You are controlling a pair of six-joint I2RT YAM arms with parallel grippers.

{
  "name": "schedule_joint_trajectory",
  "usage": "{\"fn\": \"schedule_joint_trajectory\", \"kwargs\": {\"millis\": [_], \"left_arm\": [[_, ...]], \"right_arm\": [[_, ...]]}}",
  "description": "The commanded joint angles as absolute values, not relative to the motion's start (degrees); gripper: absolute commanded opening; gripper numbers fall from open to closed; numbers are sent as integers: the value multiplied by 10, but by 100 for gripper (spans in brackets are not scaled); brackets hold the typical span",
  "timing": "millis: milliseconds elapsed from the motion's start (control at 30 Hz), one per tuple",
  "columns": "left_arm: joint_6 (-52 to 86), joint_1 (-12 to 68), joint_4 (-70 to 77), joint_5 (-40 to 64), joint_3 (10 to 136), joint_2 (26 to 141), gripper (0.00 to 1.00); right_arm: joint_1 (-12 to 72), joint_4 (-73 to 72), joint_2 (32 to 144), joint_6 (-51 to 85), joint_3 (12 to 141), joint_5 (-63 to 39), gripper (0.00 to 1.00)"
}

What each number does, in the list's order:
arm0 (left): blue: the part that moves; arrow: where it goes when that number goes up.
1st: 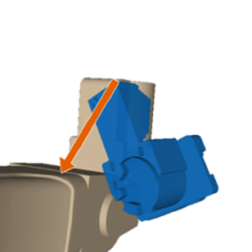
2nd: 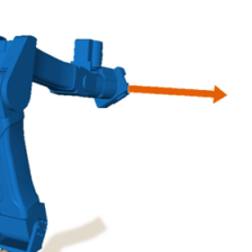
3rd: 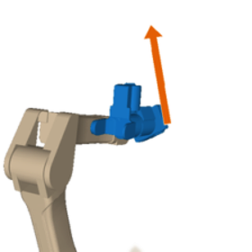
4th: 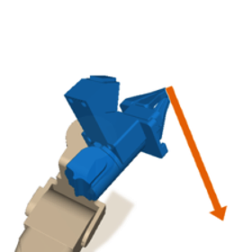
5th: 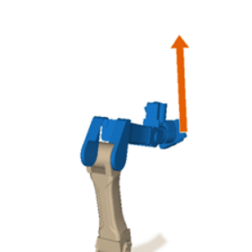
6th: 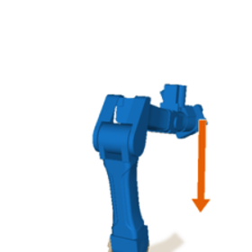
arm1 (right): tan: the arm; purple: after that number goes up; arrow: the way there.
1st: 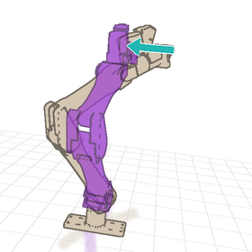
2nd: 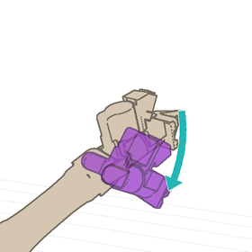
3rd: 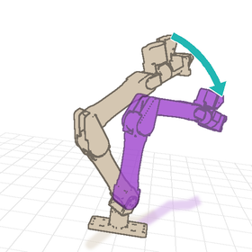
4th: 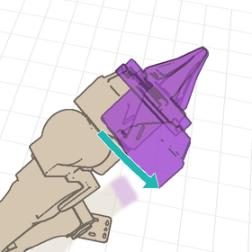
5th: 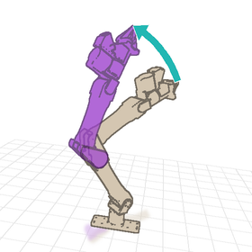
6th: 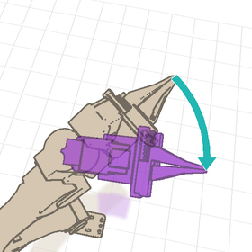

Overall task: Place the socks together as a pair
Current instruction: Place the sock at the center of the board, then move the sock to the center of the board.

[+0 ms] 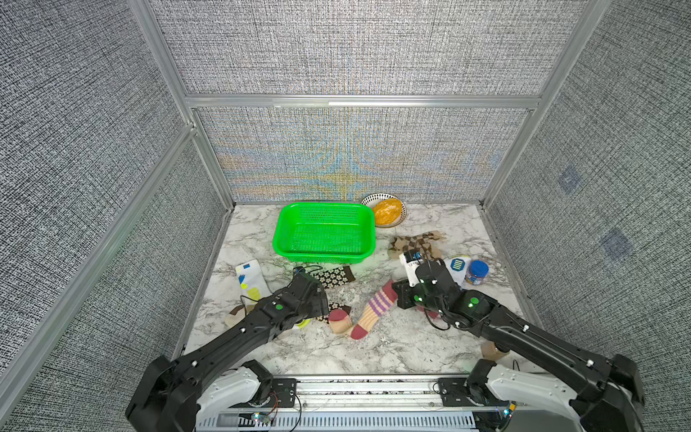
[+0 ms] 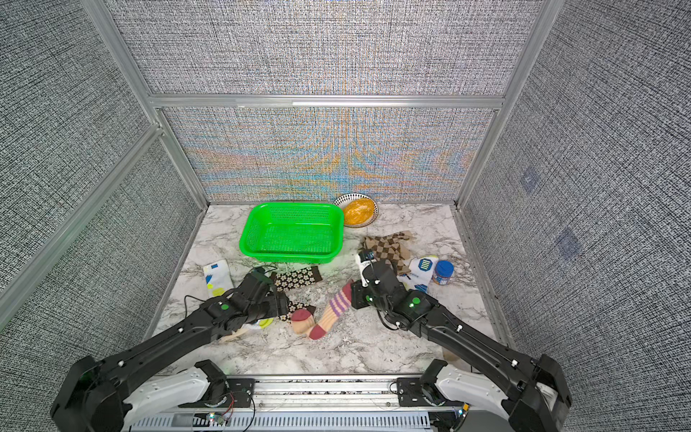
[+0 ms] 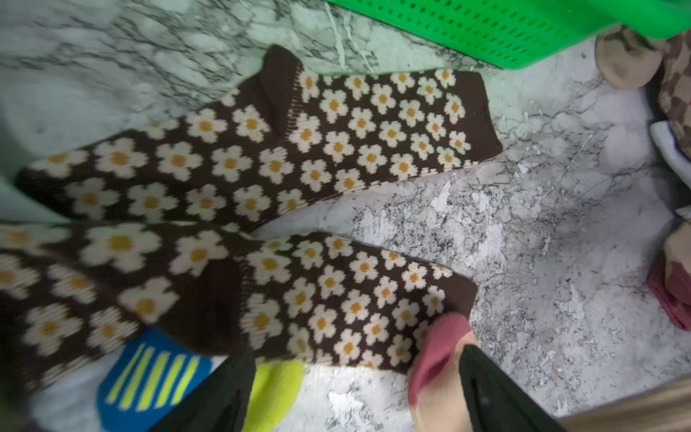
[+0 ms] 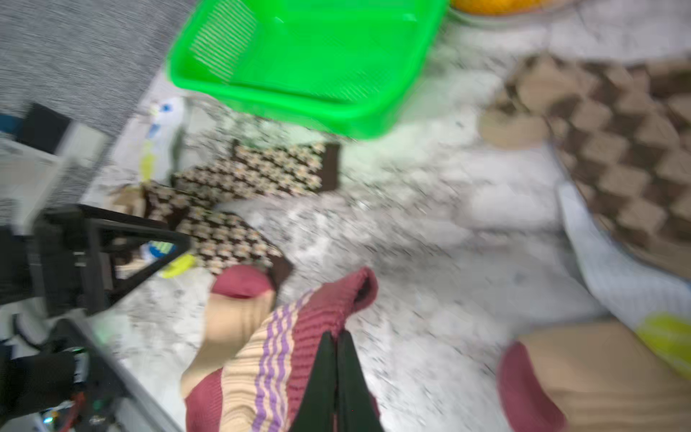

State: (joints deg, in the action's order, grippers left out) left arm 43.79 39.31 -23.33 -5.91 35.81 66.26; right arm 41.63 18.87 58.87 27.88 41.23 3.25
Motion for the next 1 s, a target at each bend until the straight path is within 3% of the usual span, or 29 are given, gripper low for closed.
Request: {"fn": "schedule_joint_trajectory", "kwargs": {"millis": [0,300,467,633,800,967], "left_arm": [[451,394,-168,-57,377,731,88],[493,392,-168,-126,428,915,86],[503,365,-178,-156,415,943,84],[491,314,-190,-175,388,932,84],[478,294,-214,-196,381,895,84],[469,275,-236,-213,377,856,84]], "right_arm": [[372,161,575,283,370,-7,0],[314,154,612,285,319,33,0],[301,166,645,305,319,52,1],[301,169,645,310,325,49,43],[301,178,622,312,331,47,59],[290,234,615,315,350,110,60]]}}
